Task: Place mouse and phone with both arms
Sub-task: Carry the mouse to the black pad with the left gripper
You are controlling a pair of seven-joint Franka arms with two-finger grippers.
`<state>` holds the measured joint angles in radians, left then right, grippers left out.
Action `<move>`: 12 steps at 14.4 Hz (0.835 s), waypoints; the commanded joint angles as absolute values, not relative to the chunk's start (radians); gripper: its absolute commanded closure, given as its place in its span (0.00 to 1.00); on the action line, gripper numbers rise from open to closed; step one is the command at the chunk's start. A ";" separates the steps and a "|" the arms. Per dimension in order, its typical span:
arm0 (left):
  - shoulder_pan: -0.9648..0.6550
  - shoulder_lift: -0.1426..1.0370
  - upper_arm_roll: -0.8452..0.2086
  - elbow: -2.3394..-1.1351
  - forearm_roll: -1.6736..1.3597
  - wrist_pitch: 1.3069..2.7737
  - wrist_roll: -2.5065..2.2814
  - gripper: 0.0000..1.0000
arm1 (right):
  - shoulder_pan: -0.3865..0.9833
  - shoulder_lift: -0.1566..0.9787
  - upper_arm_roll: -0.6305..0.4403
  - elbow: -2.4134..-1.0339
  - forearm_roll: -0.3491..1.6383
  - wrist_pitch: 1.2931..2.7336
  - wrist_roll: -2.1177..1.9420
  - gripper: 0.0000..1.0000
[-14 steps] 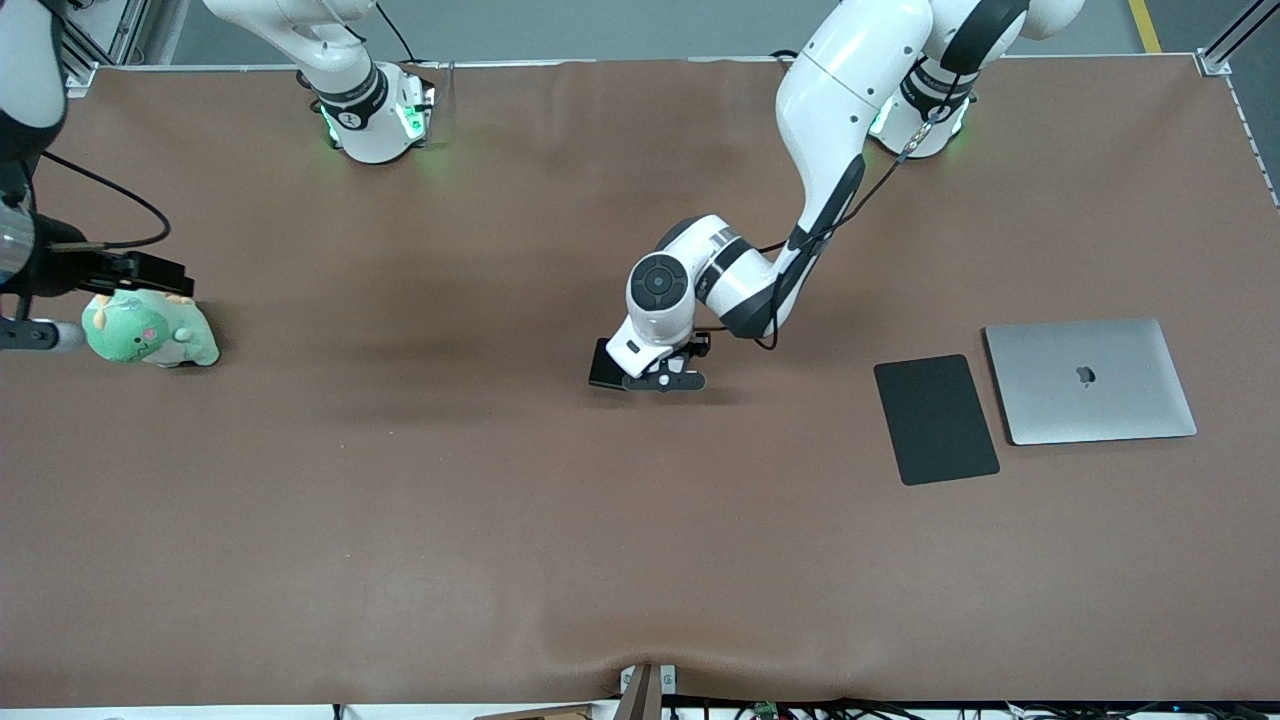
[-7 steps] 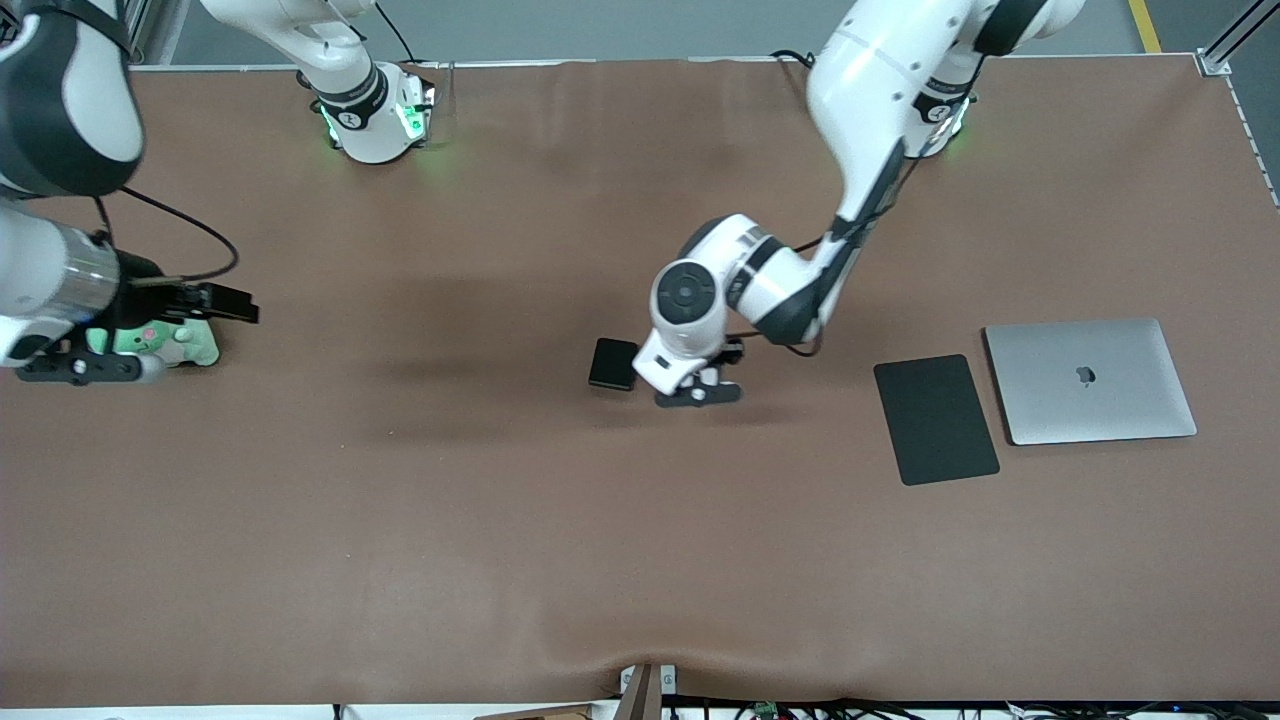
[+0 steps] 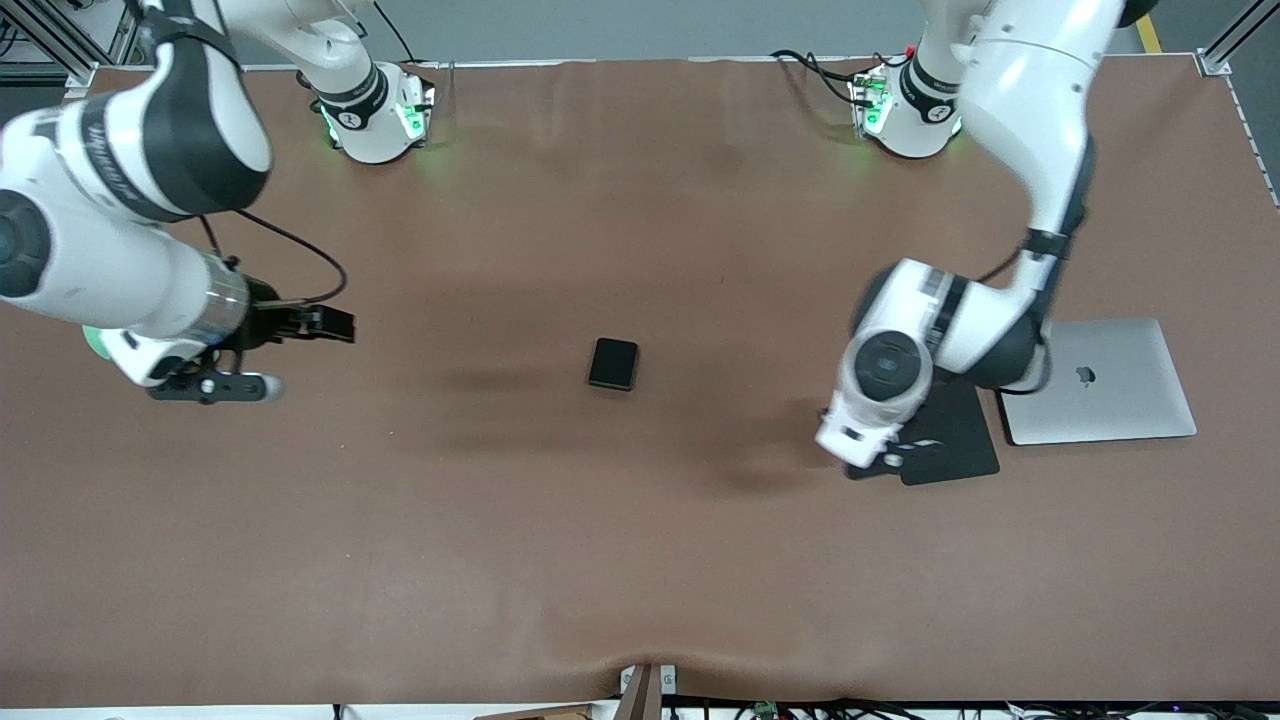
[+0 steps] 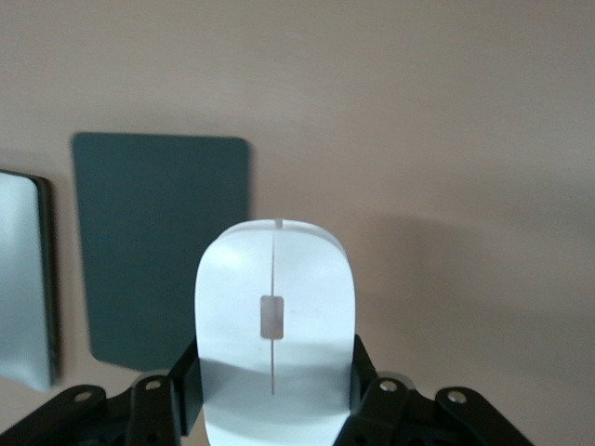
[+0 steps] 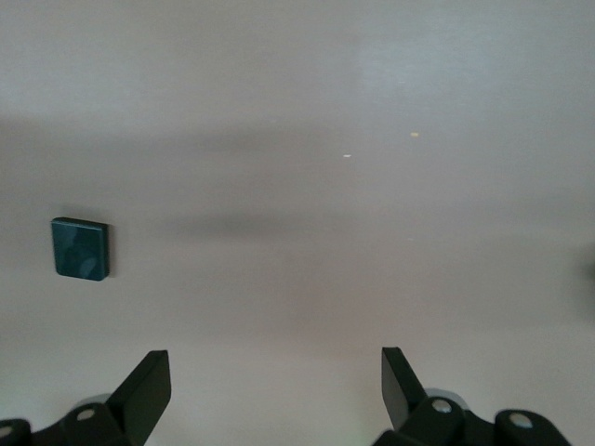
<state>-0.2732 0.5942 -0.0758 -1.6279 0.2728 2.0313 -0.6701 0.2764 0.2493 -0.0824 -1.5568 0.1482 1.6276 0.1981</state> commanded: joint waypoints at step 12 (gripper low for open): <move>-0.075 0.574 -0.092 -1.861 0.299 2.330 -0.508 1.00 | 0.486 0.423 -0.091 -1.542 0.229 1.798 0.356 0.00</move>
